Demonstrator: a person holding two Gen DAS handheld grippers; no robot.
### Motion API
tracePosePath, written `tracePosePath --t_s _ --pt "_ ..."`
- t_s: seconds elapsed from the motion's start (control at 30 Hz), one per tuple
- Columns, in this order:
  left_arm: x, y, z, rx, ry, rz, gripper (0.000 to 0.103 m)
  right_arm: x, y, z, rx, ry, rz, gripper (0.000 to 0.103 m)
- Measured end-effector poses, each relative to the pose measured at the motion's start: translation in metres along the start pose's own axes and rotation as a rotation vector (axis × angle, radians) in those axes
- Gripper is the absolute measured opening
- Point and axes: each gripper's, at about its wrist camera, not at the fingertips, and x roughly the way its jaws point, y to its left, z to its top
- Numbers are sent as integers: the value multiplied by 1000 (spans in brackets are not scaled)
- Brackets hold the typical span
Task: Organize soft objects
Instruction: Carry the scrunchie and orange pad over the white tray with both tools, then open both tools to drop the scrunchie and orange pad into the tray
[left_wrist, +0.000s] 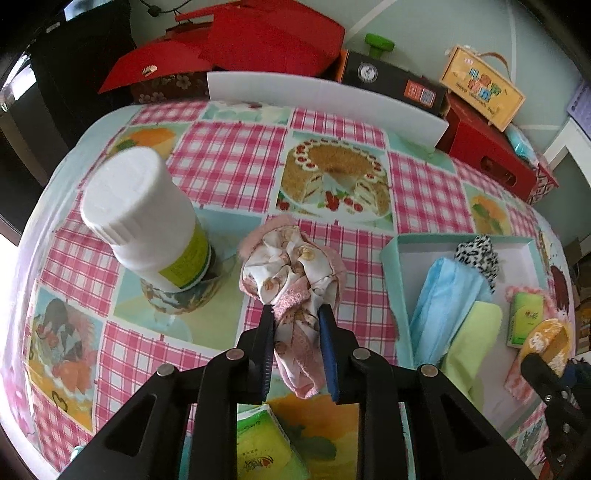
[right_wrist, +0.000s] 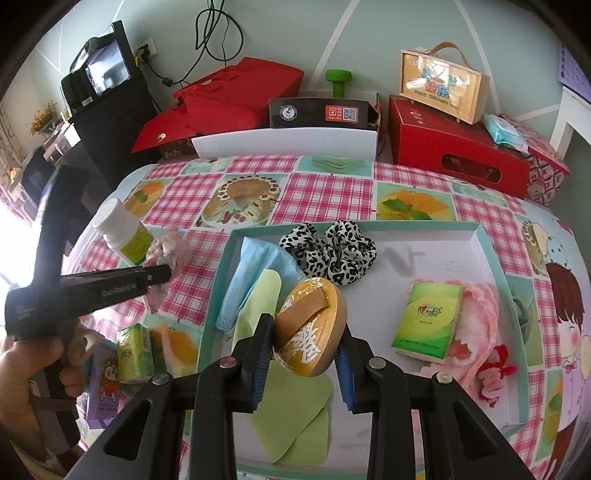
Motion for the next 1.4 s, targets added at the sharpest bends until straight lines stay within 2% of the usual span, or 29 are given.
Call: tracePosePath --t_s 0.17,0.4,0.67,0.93,1.17,1.4 --pt "-23 2 2 -18 -61 -23 24 -5 0 2 0 -20 -5 34" --pt "-66 4 2 -37 -171 -60 24 -38 5 7 -18 -129 -11 34" --pt "-100 -13 -2 -2 -260 -110 24 -59 -1 11 -6 -183 -23 34" --pt "-99 -52 -10 95 -238 -166 24 -57 -23 8 52 -167 -47 34" --pt "-90 -85 -19 179 -202 -184 24 -51 -45 4 98 -146 -65 34" --pt "-79 -114 -30 258 -157 -202 24 -45 -86 -5 197 -108 -144 34"
